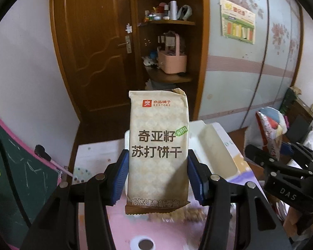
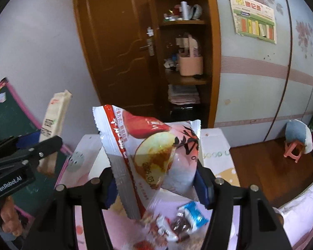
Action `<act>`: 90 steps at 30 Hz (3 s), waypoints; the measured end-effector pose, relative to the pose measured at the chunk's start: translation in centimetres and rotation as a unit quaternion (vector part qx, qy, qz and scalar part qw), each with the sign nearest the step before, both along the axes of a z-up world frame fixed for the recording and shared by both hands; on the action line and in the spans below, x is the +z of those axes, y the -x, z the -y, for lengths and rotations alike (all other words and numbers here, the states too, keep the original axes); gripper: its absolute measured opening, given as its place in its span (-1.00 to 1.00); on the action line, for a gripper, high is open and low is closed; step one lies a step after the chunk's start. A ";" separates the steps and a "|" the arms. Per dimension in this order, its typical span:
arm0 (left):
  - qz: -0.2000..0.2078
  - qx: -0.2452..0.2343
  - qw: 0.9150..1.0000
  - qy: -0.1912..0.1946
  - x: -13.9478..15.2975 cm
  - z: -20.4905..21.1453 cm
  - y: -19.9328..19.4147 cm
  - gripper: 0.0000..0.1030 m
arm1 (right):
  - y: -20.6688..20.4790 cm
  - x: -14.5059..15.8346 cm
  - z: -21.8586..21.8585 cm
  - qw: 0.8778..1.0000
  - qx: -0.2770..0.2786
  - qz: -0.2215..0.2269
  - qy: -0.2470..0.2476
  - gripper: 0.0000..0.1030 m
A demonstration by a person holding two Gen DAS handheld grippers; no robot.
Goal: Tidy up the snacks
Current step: 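Lift both packs into the white basket and open both tools, then move both tools back over the remaining snacks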
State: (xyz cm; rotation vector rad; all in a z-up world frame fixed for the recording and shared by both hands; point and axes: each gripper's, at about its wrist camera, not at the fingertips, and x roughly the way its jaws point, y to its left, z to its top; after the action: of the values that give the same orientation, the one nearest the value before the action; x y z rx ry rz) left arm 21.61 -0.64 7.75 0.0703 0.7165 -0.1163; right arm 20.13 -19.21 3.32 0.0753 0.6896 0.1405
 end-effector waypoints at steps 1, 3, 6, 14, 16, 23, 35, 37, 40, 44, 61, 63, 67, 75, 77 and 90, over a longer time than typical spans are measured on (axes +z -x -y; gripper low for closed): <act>-0.001 0.003 1.000 0.001 -0.1 -0.1 -0.8 0.01 | -1.3 0.0 0.1 1.000 -0.006 -0.005 -0.001 0.18; -0.011 0.010 1.000 0.005 -0.7 -0.1 -3.3 0.01 | -2.6 0.1 0.2 1.000 -0.012 -0.011 -0.002 0.18; -0.036 0.015 0.999 0.004 -2.7 0.1 -6.1 0.01 | -5.0 -0.4 -0.1 1.000 -0.018 -0.020 0.006 0.19; -0.084 0.050 0.995 -0.002 -9.0 -0.3 -11.1 0.03 | -9.7 -5.1 -2.1 0.996 -0.004 -0.082 0.041 0.26; -0.097 0.064 0.993 -0.014 -10.5 -0.8 -11.9 0.24 | -10.6 -6.9 -2.7 0.993 -0.003 -0.108 0.056 0.27; -0.133 0.094 0.986 0.025 -13.7 -2.8 -12.9 0.84 | -10.9 -9.6 -4.1 0.987 0.019 -0.125 0.094 0.68; -0.058 0.074 0.995 0.041 -11.0 -2.5 -8.3 0.83 | -9.4 -8.3 -3.2 0.990 0.016 -0.133 0.052 0.71; -0.063 0.073 0.994 0.046 -10.6 -2.5 -7.5 0.83 | -8.6 -7.9 -2.9 0.990 0.014 -0.134 0.050 0.71; -0.069 0.070 0.994 0.052 -9.8 -2.5 -6.3 0.83 | -7.2 -7.2 -2.8 0.990 0.018 -0.130 0.048 0.71; -0.051 0.075 0.994 0.066 -7.9 -3.1 -3.9 0.83 | -5.1 -5.8 -2.9 0.991 0.012 -0.116 0.063 0.71; 0.033 0.052 0.998 0.015 0.3 -3.0 8.6 0.83 | 6.4 1.1 -2.7 0.994 -0.010 -0.028 0.107 0.71; 0.039 0.054 0.998 0.020 0.9 -3.3 10.3 0.86 | 8.0 1.9 -2.4 0.993 -0.016 -0.016 0.113 0.71; 0.051 0.049 0.997 0.023 1.4 -3.5 13.4 0.99 | 11.2 2.9 -1.5 0.994 -0.017 0.002 0.111 0.71; 0.016 0.004 0.998 0.055 0.1 -2.9 18.7 0.99 | 16.2 2.0 1.1 0.994 -0.028 0.001 0.102 0.71; 0.013 -0.012 0.998 0.062 -0.5 -2.6 19.7 0.99 | 17.4 1.2 1.9 0.995 -0.027 -0.005 0.097 0.71; -0.064 -0.042 0.997 0.010 -12.4 0.8 22.1 0.99 | 21.6 -10.1 3.8 0.992 0.006 -0.118 0.055 0.70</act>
State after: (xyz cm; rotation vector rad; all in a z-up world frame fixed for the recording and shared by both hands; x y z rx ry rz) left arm -0.49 -1.41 -4.67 0.0737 0.8405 -0.2108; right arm -1.46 -22.99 -6.81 -0.0182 0.9320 0.1068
